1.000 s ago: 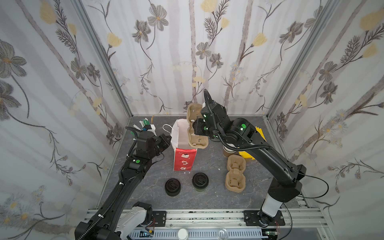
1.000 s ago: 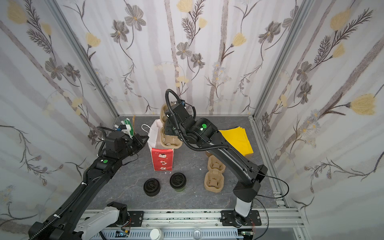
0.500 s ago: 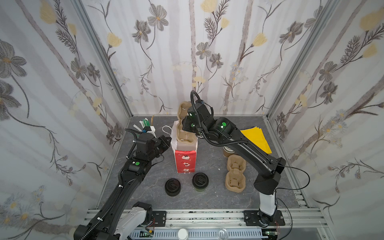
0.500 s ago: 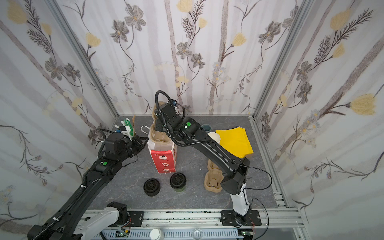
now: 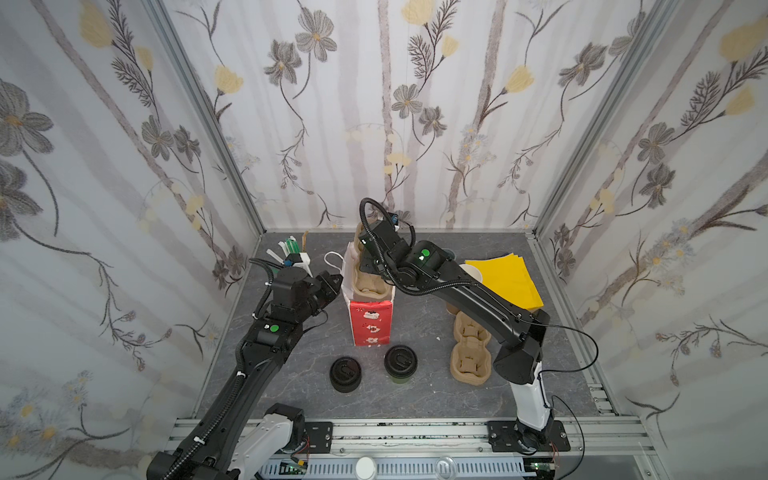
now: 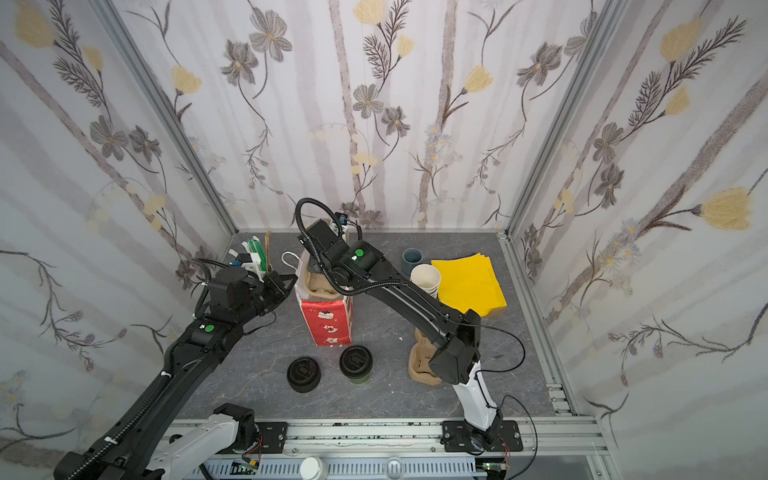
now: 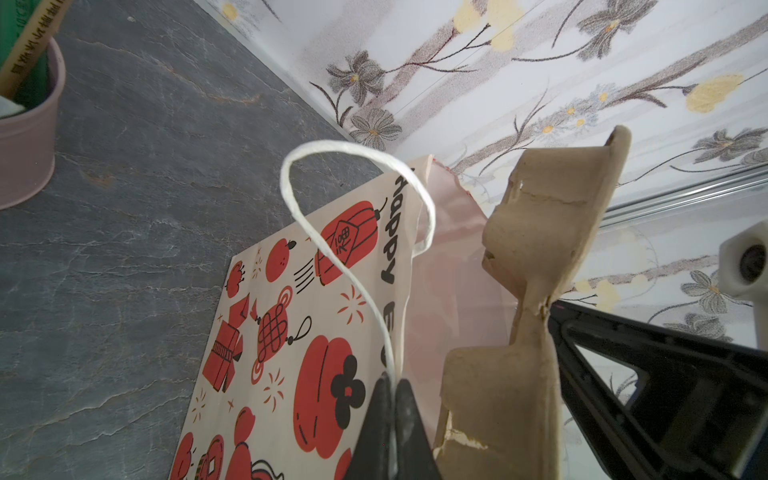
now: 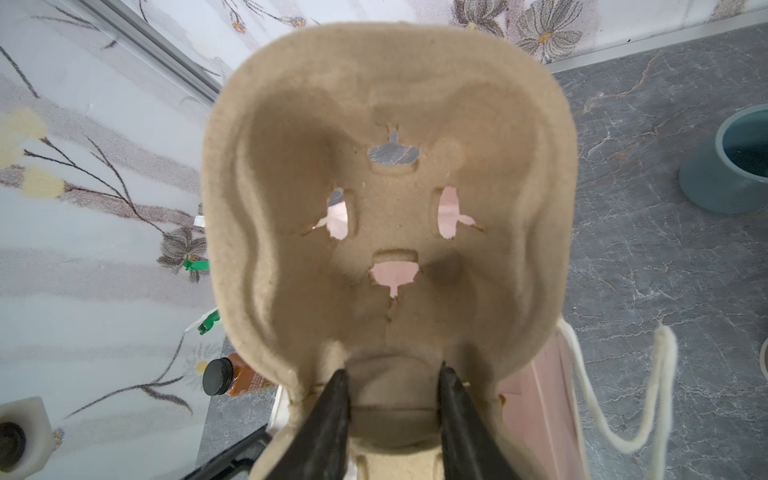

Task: Pack the takeout coffee
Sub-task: 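Lift the pulp carrier with the right gripper and carry it over the bag, then lower the carrier into the bag with the right gripper while the left holds it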

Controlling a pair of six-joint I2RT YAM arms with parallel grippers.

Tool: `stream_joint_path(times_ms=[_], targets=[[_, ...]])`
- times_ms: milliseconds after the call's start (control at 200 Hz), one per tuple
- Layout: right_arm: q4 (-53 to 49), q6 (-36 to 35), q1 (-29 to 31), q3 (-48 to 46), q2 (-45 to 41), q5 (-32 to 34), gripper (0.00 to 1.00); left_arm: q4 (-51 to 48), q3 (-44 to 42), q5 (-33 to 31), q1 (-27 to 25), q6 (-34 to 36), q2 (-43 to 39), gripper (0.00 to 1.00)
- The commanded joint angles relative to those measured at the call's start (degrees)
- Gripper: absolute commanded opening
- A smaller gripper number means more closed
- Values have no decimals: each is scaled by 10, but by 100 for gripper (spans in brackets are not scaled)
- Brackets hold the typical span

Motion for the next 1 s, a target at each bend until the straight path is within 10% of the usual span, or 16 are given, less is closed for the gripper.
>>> stream_joint_path(times_ms=[0, 994], targets=[[-19, 10, 4, 4, 3, 5, 35, 26, -3, 1, -2, -5, -2, 0], [-80, 41, 16, 5, 52, -33, 35, 44, 1, 3, -8, -1, 1, 0]])
